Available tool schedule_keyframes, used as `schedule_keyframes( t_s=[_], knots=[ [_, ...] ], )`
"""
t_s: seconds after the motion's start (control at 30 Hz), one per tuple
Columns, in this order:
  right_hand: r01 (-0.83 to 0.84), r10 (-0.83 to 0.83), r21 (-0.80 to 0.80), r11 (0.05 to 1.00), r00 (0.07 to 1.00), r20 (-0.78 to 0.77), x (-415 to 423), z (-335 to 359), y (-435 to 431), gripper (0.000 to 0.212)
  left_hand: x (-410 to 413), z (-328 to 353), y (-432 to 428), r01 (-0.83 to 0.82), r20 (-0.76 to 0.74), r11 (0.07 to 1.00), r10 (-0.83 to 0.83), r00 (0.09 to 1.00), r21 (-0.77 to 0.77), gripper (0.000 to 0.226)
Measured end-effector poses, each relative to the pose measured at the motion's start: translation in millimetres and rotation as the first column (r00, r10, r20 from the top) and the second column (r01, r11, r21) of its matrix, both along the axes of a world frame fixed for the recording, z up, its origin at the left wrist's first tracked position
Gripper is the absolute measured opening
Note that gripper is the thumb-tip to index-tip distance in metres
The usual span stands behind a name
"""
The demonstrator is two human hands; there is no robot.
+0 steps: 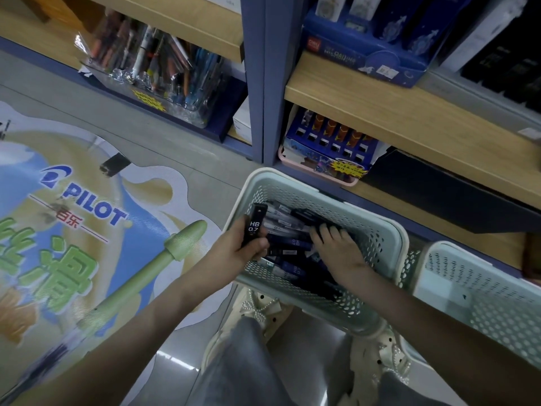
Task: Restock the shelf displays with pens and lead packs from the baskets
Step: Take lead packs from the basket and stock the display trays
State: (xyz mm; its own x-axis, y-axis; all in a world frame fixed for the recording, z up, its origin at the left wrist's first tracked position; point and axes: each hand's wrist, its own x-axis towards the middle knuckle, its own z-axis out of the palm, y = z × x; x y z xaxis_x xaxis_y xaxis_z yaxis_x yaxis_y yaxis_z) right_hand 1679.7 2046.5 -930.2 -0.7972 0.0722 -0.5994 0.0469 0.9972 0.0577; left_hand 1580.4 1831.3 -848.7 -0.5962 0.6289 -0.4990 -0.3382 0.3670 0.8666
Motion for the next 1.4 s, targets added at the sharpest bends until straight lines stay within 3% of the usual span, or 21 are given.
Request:
schedule_keyframes(
  t_s=[0.07, 0.17, 0.27, 0.33, 0.4, 0.47, 0.53, 0.6, 0.63, 0.7, 0.77, 0.83, 0.9, 1.03, 1.07, 1.1, 1.17, 1.23, 1.33, 1.4],
  knots=[
    [-0.082, 0.089, 0.116, 0.990, 0.994, -0.057, 2.3, -18.1, 0.7, 0.069, 1.0, 2.4, 2.6, -0.033, 0.004, 0.999, 0.033, 0.999, 0.002, 0.012],
    [-0.125, 0.136, 0.137, 0.983, 0.988, -0.078, 0.2, -24.3, -0.3, 0.050, 0.7, 2.2, 4.4, -0.096, -0.043, 0.995, 0.096, 0.994, -0.005, 0.011],
    [-0.173, 0.219, 0.171, 0.970, 0.928, -0.300, 2.9, -15.7, -3.3, 0.015, 1.9, 1.7, 6.9, -0.137, -0.086, 0.990, 0.135, 0.987, -0.018, 0.006],
    [-0.154, 0.186, 0.114, 0.981, 0.908, -0.374, 7.5, -18.1, -3.8, 0.046, 5.0, 2.4, 10.3, -0.136, -0.116, 0.990, 0.132, 0.984, -0.032, 0.007],
    [-0.144, 0.176, 0.104, 0.984, 0.867, -0.466, 10.0, -17.0, -5.1, 0.059, 8.0, 1.6, 12.3, -0.140, -0.135, 0.988, 0.131, 0.982, -0.058, 0.007],
    [-0.168, 0.205, 0.119, 0.979, 0.859, -0.470, 9.1, -15.4, -6.2, 0.047, 10.4, -3.8, 11.9, -0.128, -0.181, 0.987, 0.109, 0.978, -0.100, 0.005],
    [-0.196, 0.203, 0.064, 0.979, 0.857, -0.475, 6.8, -9.2, -5.5, 0.011, 11.9, -6.5, 11.1, -0.108, -0.209, 0.984, 0.077, 0.975, -0.144, 0.010],
    [-0.126, 0.047, -0.127, 0.984, 0.866, -0.498, 7.7, -4.3, -9.5, 0.050, 13.3, -5.1, 12.2, -0.100, -0.226, 0.981, 0.061, 0.972, -0.166, 0.018],
    [-0.059, -0.088, -0.278, 0.959, 0.868, -0.488, 4.4, 5.3, -12.3, 0.059, 13.4, -5.0, 13.5, -0.092, -0.239, 0.981, 0.049, 0.970, -0.173, 0.021],
    [0.095, -0.382, -0.589, 0.803, 0.840, -0.385, -5.5, 36.9, -20.1, 0.047, 12.7, -5.7, 14.4, -0.058, -0.246, 0.978, 0.007, 0.969, -0.201, 0.023],
    [0.296, -0.639, -0.825, 0.482, 0.763, -0.100, -17.9, 65.8, -29.0, 0.026, 10.9, -5.6, 14.9, 0.008, -0.203, 0.981, -0.048, 0.978, -0.194, 0.025],
    [0.277, -0.739, -0.921, 0.274, 0.674, -0.017, -28.8, 83.8, -35.7, 0.018, 10.0, -1.5, 17.8, 0.074, -0.119, 0.988, -0.090, 0.989, -0.136, 0.026],
    [0.225, -0.722, -0.954, 0.200, 0.691, 0.011, -38.7, 91.5, -40.6, 0.021, 11.0, 3.5, 20.0, 0.069, 0.007, 0.997, -0.068, 0.998, -0.029, 0.033],
    [0.184, -0.653, -0.946, 0.268, 0.756, -0.038, -45.0, 79.4, -40.9, 0.025, 10.4, 7.4, 10.2, 0.012, 0.047, 0.999, -0.013, 0.999, 0.036, 0.019],
    [0.186, -0.642, -0.927, 0.326, 0.763, -0.072, -44.2, 70.8, -38.6, 0.030, 9.6, 8.3, 4.6, -0.023, 0.068, 0.999, 0.020, 0.997, 0.048, 0.015],
    [0.187, -0.591, -0.877, 0.442, 0.796, -0.127, -42.1, 58.1, -36.7, 0.035, 8.4, 9.2, -0.9, -0.067, 0.098, 0.996, 0.060, 0.993, 0.062, 0.014],
    [0.109, -0.332, -0.660, 0.744, 0.916, -0.223, -36.0, 27.1, -36.2, 0.049, 4.9, 10.4, -12.1, -0.163, 0.157, 0.983, 0.148, 0.977, 0.086, 0.014],
    [-0.043, -0.044, -0.407, 0.913, 0.978, -0.203, -28.1, 1.6, -41.6, 0.068, 1.0, 12.7, -20.5, -0.243, 0.176, 0.965, 0.223, 0.959, 0.096, 0.016],
    [-0.251, 0.212, -0.152, 0.956, 0.949, -0.235, -22.2, -30.6, -50.2, 0.086, -4.3, 16.0, -28.3, -0.322, 0.187, 0.940, 0.299, 0.936, 0.110, 0.012],
    [-0.317, 0.273, -0.112, 0.942, 0.915, -0.297, -23.1, -40.7, -54.3, 0.087, -6.5, 16.2, -31.9, -0.346, 0.177, 0.933, 0.325, 0.929, 0.103, 0.010]
  ],
)
